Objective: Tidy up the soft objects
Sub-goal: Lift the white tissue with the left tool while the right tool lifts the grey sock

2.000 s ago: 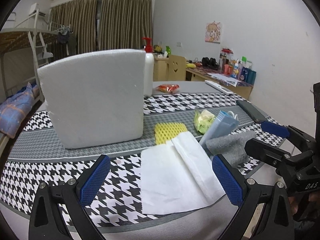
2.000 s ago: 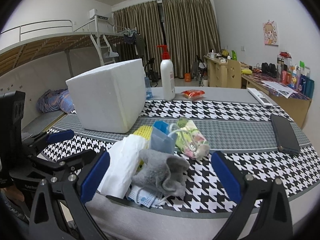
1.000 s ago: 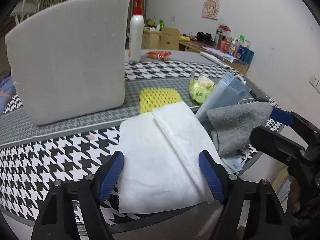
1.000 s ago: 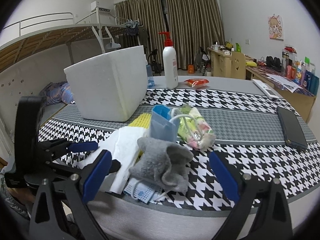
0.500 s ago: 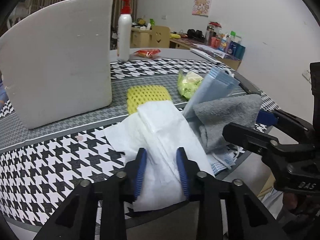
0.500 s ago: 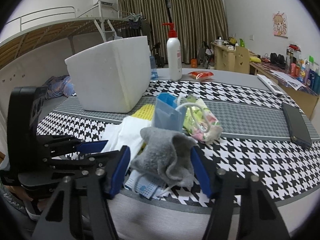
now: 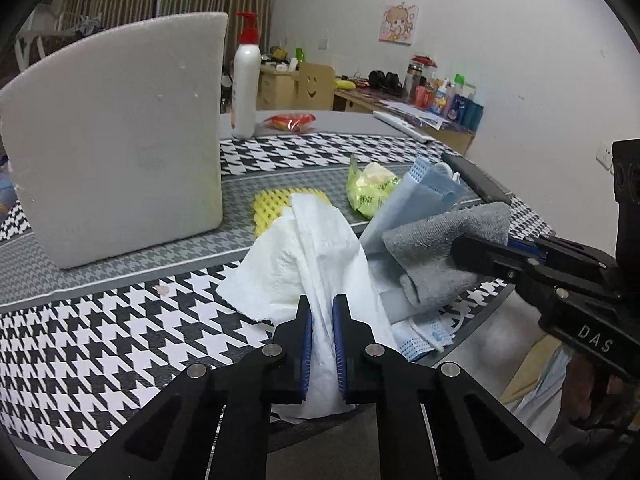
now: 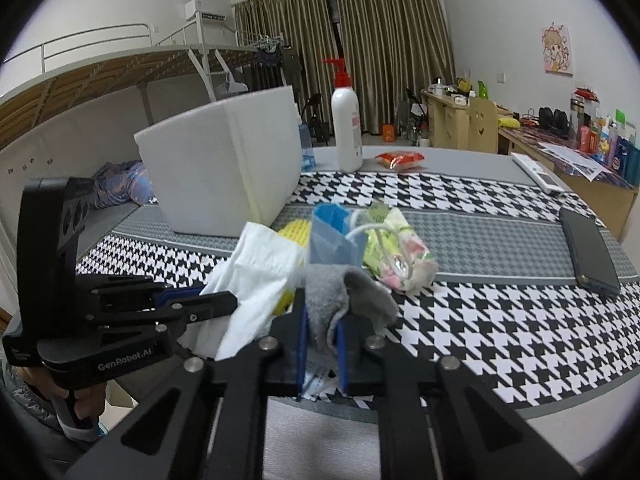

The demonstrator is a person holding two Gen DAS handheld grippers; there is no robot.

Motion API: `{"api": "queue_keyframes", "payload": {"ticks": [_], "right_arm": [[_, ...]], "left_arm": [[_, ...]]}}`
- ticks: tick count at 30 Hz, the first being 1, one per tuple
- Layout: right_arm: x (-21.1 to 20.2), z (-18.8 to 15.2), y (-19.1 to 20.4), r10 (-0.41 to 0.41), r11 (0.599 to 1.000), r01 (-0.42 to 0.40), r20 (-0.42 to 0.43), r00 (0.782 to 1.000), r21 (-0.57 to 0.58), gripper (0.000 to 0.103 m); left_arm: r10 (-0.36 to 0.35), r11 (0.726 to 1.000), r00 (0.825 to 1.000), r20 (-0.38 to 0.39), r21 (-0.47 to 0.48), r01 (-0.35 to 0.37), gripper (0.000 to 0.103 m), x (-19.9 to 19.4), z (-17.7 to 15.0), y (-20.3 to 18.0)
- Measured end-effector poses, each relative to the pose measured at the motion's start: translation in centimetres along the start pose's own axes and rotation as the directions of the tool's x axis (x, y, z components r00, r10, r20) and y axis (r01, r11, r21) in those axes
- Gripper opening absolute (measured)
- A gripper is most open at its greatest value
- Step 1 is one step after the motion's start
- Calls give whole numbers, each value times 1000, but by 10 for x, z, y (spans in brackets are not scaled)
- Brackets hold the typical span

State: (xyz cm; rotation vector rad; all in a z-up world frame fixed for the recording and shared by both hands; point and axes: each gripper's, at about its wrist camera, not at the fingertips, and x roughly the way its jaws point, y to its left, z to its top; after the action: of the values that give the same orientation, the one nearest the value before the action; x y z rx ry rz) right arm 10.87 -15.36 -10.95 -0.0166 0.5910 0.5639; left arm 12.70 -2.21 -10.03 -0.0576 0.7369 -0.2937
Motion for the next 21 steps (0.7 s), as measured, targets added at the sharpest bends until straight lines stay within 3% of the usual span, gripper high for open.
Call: {"api": "queue_keyframes", "payload": {"ticks": [21], "right_arm": [[-29, 23, 7, 1, 999, 4, 115, 993, -37, 9]], "left_arm": [[27, 1000, 992, 123, 9, -29, 8, -40, 15, 4]]}}
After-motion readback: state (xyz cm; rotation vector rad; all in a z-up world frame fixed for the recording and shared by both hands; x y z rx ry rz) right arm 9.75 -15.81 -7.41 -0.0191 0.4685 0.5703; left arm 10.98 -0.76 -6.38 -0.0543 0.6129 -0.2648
